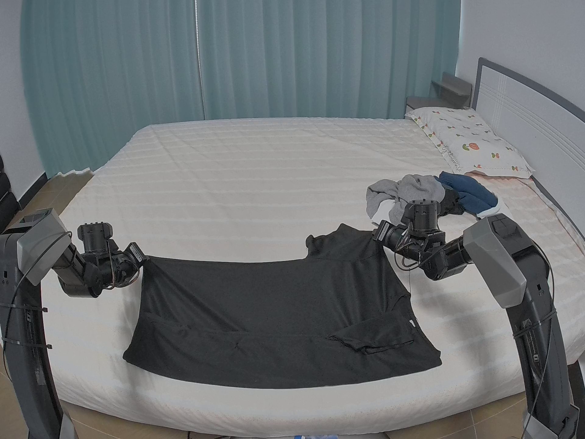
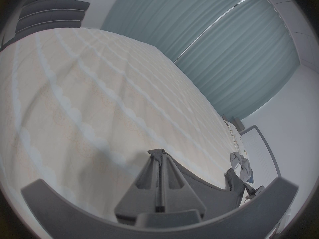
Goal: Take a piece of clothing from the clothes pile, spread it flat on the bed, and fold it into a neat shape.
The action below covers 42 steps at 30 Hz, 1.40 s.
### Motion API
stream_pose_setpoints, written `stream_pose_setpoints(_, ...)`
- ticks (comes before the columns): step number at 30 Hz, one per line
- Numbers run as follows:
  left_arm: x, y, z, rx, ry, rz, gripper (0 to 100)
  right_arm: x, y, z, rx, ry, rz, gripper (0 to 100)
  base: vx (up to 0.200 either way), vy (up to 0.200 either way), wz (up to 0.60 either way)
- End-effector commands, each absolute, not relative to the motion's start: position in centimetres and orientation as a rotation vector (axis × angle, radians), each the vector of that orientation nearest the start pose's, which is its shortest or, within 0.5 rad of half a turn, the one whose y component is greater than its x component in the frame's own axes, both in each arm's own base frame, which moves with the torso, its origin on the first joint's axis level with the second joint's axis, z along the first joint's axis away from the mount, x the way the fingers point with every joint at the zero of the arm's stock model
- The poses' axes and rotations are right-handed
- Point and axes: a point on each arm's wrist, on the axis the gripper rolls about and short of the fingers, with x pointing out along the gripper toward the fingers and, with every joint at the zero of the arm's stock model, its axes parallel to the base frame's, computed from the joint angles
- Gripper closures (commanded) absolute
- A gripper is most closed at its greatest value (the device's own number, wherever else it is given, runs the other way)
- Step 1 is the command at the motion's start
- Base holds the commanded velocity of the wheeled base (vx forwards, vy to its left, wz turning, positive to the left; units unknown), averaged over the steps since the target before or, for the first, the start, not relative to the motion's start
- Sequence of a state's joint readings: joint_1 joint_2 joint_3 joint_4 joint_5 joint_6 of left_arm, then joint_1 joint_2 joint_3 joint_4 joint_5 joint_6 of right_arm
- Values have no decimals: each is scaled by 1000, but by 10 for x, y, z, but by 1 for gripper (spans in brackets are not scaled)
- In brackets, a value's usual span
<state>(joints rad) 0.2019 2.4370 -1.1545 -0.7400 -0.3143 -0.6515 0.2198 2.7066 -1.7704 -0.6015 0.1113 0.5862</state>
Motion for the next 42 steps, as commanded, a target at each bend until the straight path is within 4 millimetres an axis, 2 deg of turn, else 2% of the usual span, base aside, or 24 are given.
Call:
stream_pose_setpoints(1,428,81,5,-770,531,64,100,510,110,15,572,393,217,100,0,0,0)
stream_pose_setpoints(6,424,81,8,-756,530,67,100,501,104,14,591,388,210,100,0,0,0)
stream_pose_setpoints(10,422,82,10,-749,528,70,100,496,101,27,604,362,220,100,0,0,0)
stream_pose_setpoints(21,407,81,8,-644,565,52,100,470,82,31,614,455,226,100,0,0,0)
stream_pose_setpoints(23,400,79,8,-604,579,33,100,460,78,31,616,496,245,100,0,0,0)
stream_pose_setpoints(28,389,75,0,-515,623,3,100,449,76,23,615,550,263,100,0,0,0)
stream_pose_setpoints(38,380,72,-1,-496,578,-51,100,433,68,10,582,624,273,100,0,0,0)
stream_pose_setpoints(42,369,72,-1,-409,597,-93,100,419,62,7,567,668,288,100,0,0,0)
